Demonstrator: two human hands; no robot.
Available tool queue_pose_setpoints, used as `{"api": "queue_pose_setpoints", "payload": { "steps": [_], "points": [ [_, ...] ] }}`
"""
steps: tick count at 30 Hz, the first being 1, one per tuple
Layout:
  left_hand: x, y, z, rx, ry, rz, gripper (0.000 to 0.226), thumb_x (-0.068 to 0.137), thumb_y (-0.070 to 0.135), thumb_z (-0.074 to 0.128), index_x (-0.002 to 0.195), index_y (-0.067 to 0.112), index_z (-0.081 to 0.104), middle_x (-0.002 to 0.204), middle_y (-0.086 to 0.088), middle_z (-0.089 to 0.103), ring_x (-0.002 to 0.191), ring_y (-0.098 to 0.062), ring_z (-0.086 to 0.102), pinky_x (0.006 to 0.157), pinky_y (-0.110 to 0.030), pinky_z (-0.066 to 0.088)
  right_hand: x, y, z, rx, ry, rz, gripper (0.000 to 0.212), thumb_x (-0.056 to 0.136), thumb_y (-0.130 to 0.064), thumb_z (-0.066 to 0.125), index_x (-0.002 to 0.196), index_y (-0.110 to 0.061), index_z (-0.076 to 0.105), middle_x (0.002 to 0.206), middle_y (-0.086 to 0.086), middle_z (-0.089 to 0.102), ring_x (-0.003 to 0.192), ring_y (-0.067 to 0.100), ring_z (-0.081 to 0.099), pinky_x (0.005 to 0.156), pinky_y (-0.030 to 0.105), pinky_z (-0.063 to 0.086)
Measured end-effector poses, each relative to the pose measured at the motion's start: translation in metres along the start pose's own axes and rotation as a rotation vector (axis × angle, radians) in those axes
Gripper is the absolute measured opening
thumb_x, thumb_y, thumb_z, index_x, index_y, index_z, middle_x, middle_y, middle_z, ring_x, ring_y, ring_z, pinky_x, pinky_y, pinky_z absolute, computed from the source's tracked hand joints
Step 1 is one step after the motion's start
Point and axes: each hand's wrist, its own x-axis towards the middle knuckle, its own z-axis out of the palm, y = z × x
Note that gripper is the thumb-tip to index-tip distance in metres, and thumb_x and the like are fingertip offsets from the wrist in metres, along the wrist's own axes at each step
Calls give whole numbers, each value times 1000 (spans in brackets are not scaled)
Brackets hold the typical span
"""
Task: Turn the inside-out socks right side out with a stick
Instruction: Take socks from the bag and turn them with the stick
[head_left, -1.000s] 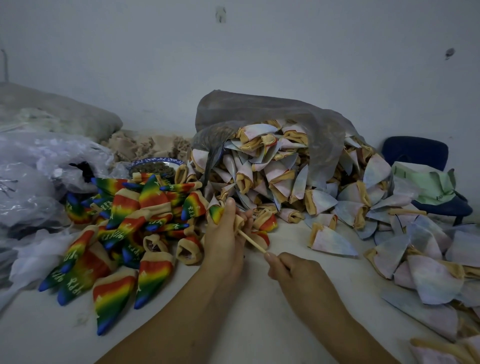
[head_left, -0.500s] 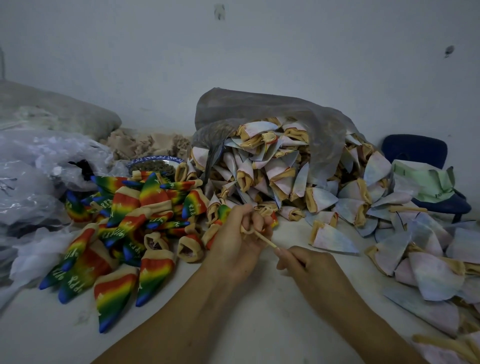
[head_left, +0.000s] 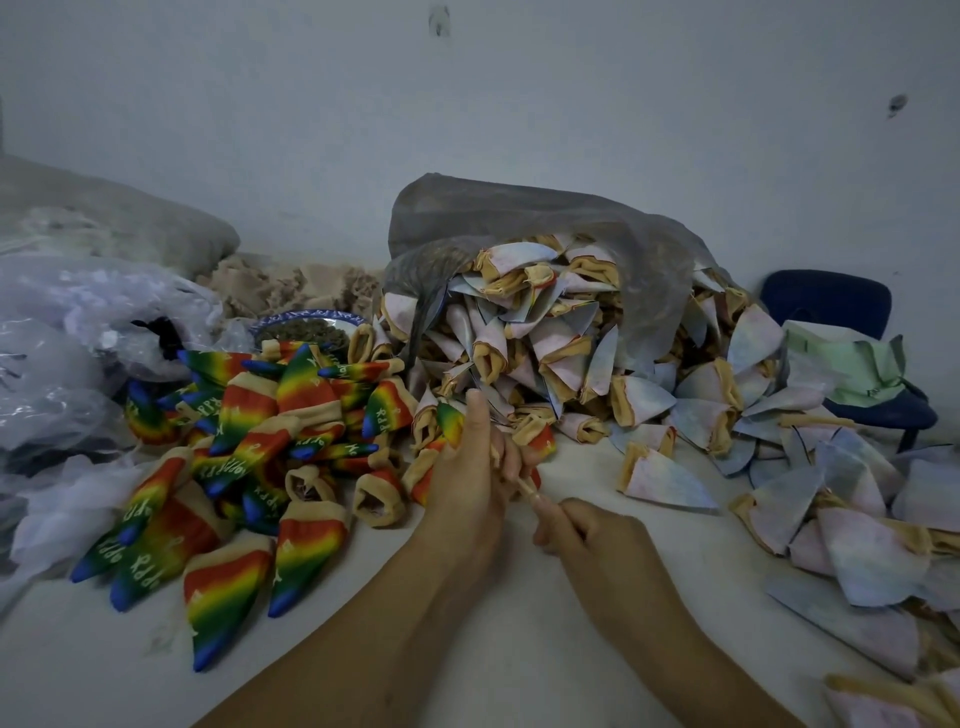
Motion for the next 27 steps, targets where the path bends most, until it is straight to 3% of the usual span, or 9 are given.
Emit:
{"api": "queue_pose_setpoints", "payload": {
  "steps": [3,5,7,11,14,19,22,27],
  "points": [
    [1,1,-1,-27,-51,-49,67,87,71,38,48,17,45,53,-3,45,61,-15,59,75,-34,44,6,6,-18,-107,17,-102,58,75,-73,31,68,-26,65,70,-2,68,71,9,64,71,32,50],
    [1,4,-5,-72,-90,-103,70,93,70,33,51,16,49,58,-5,48,65,-16,62,82,-37,39,8,11,-28,-169,9,-139,70,72,-75,28,71,-18,67,70,1,67,71,14,63,71,34,48],
    [1,7,-8,-87,-79,-126,68,96,64,38,57,11,57,61,-8,54,71,-20,66,84,-38,43,10,15,-35,-203,-28,-142,74,71,-76,28,73,-14,67,73,4,67,71,16,63,71,35,48],
    [3,7,-10,-60,-39,-129,58,99,50,45,65,10,71,69,-10,68,88,-24,72,81,-34,50,9,13,-35,-194,-86,-98,67,71,-76,31,73,-20,68,74,1,69,72,11,64,73,31,50],
    [4,3,-7,18,-22,-112,59,100,49,42,68,14,78,78,-11,74,81,-20,72,74,-30,53,6,9,-28,-137,-106,-48,61,73,-73,33,73,-24,69,74,-6,70,75,6,66,78,33,52],
    [2,-10,-4,160,-21,-37,60,103,50,32,100,4,70,96,-15,76,93,-21,73,83,-31,55,2,3,-18,-154,-74,8,50,87,-62,40,72,-22,67,75,-5,70,77,7,65,79,33,51],
    [3,-11,-3,181,-18,-14,59,102,51,32,94,6,68,92,-16,76,88,-21,74,76,-27,58,-4,-5,-6,-174,-24,7,49,91,-58,38,70,-22,64,73,-3,68,73,9,62,74,31,50],
    [7,-14,3,179,12,5,53,102,48,35,80,8,63,81,-21,75,73,-20,73,68,-29,55,-8,-14,8,21,-41,105,50,96,-49,39,66,-18,64,70,-6,66,72,5,61,66,16,42]
  ]
}}
